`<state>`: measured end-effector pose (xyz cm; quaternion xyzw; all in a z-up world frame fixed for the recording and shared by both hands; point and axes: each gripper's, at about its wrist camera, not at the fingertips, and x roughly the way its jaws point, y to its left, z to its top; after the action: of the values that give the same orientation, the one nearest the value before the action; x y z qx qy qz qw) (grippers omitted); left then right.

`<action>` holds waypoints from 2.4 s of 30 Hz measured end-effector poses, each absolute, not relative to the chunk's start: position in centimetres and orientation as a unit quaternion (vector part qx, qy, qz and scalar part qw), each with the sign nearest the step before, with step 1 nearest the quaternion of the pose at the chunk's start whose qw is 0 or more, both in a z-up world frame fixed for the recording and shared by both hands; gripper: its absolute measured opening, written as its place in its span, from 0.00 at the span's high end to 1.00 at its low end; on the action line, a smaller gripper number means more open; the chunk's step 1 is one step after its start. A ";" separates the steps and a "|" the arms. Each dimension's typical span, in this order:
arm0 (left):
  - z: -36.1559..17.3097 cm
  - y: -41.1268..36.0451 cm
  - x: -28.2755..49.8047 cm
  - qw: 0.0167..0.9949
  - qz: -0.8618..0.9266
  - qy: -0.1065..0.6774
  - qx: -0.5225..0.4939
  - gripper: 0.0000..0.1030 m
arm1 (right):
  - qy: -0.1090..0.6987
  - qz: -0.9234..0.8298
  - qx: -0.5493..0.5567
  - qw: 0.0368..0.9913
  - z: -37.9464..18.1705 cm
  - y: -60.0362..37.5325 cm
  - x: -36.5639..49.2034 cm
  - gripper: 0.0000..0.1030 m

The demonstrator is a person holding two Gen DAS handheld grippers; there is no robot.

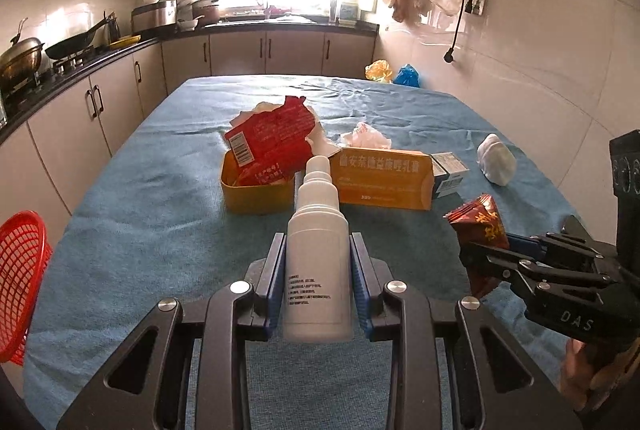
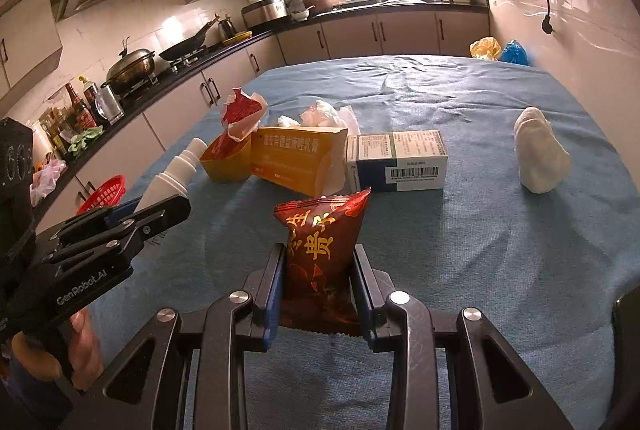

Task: Collect trash
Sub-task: 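Hold the snack bag and spray bottle raised above the table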

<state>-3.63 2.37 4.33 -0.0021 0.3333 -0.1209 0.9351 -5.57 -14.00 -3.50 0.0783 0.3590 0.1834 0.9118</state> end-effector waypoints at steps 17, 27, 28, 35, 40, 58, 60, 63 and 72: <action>4.4 2.4 -3.6 0.937 -0.117 0.330 -0.001 0.72 | 0.357 0.182 0.079 0.913 -3.5 -14.1 -5.6 0.67; 4.4 2.5 -3.6 0.937 -0.117 0.330 -0.001 0.72 | 0.357 0.182 0.079 0.913 -3.5 -14.1 -5.6 0.67; 4.4 2.5 -3.6 0.937 -0.117 0.330 0.000 0.72 | 0.357 0.183 0.079 0.913 -3.5 -14.2 -5.6 0.67; 4.5 2.5 -3.9 0.940 -0.105 0.323 0.007 0.72 | 0.356 0.182 0.080 0.913 -3.3 -14.3 -5.6 0.67; 4.5 2.4 -4.0 0.942 -0.090 0.322 0.010 0.72 | 0.352 0.181 0.081 0.915 -3.0 -14.6 -5.7 0.67; 4.6 2.1 -4.1 0.945 -0.072 0.319 0.018 0.72 | 0.358 0.180 0.084 0.912 -3.3 -14.4 -5.5 0.67; 4.5 2.1 -3.9 0.944 -0.069 0.323 0.018 0.72 | 0.358 0.180 0.084 0.912 -3.3 -14.4 -5.5 0.67; 4.4 2.2 -3.6 0.941 -0.074 0.329 0.012 0.72 | 0.361 0.181 0.084 0.911 -3.4 -14.4 -5.3 0.67; 4.5 2.7 -3.7 0.943 -0.076 0.325 -0.003 0.72 | 0.368 0.176 0.089 0.909 -3.6 -14.4 -5.0 0.67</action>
<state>-3.73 2.74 4.52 -0.0026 0.3253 -0.0761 0.9425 -4.95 -14.38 -3.64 0.0887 0.3676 0.1757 0.9089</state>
